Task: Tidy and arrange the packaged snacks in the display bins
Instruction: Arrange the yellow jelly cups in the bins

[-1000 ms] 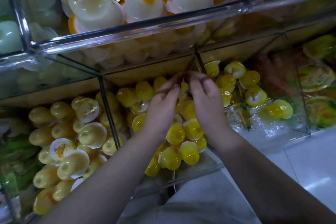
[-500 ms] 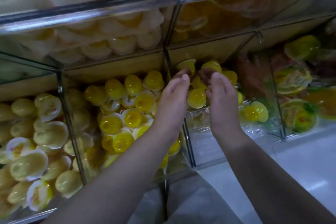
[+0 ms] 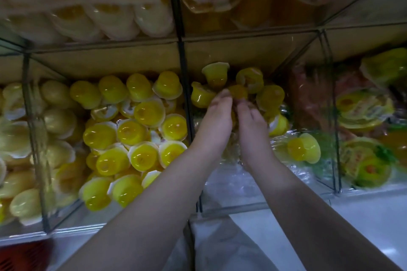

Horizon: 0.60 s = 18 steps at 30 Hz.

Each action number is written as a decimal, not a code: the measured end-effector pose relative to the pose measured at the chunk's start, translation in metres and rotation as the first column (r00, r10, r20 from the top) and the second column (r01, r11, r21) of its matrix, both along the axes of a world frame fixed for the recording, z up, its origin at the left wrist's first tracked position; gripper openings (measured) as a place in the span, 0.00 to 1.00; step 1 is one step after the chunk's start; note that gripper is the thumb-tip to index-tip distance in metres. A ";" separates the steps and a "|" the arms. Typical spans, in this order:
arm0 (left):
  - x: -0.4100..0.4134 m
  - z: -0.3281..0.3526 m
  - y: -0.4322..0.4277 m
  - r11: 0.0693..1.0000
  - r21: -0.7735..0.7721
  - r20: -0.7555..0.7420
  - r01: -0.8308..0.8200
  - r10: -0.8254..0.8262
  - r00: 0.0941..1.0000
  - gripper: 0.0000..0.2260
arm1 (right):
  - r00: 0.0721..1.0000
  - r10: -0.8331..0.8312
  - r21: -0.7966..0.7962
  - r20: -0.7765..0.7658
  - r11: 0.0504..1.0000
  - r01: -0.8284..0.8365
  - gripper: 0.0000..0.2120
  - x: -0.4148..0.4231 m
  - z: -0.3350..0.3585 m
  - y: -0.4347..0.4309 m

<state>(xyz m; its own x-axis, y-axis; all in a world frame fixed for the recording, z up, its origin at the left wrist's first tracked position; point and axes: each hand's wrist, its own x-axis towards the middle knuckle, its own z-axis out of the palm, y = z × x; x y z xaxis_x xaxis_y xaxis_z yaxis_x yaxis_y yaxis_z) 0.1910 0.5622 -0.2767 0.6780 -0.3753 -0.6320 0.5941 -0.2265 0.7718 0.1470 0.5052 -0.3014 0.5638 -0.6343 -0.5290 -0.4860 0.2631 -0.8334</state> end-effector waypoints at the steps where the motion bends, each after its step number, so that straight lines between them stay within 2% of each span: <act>1: -0.001 -0.005 0.000 0.999 0.019 -0.033 -0.030 0.031 0.999 0.27 | 1.000 0.021 -0.008 -0.008 1.000 -0.021 0.09 -0.001 -0.001 -0.001; 3: -0.003 -0.016 0.000 0.996 0.026 -0.083 -0.090 0.092 0.992 0.33 | 0.998 0.061 -0.010 -0.014 0.998 -0.061 0.09 -0.004 -0.005 -0.002; 5: -0.004 -0.015 -0.001 0.995 0.024 -0.081 -0.096 0.098 0.992 0.30 | 0.993 0.113 0.006 0.024 0.994 -0.113 0.11 -0.006 -0.010 -0.006; 8: -0.005 -0.008 0.001 0.997 -0.002 -0.049 -0.071 0.071 0.996 0.21 | 0.975 0.215 -0.006 0.063 0.977 -0.215 0.19 -0.009 -0.012 -0.012; 10: -0.007 -0.007 0.005 0.999 -0.010 -0.022 -0.034 0.034 0.999 0.23 | 0.964 0.263 -0.053 0.045 0.964 -0.261 0.20 -0.012 -0.012 -0.016; 13: -0.011 -0.004 0.012 0.999 -0.038 -0.025 -0.009 0.008 1.000 0.26 | 0.974 0.218 -0.047 0.067 0.976 -0.215 0.23 -0.018 -0.007 -0.020; 18: -0.012 0.007 0.027 0.996 -0.075 0.080 0.048 -0.042 0.996 0.17 | 0.967 0.223 -0.060 0.120 0.974 -0.217 0.21 -0.028 0.013 -0.017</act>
<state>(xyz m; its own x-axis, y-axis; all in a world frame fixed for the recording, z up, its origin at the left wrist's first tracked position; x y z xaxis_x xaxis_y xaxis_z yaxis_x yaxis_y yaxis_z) 0.1788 0.5893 -0.2699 0.7059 -0.4520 -0.5454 0.5215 -0.1894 0.8320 0.1187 0.4882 -0.2888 0.7522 -0.5089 -0.4187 -0.4189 0.1212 -0.8999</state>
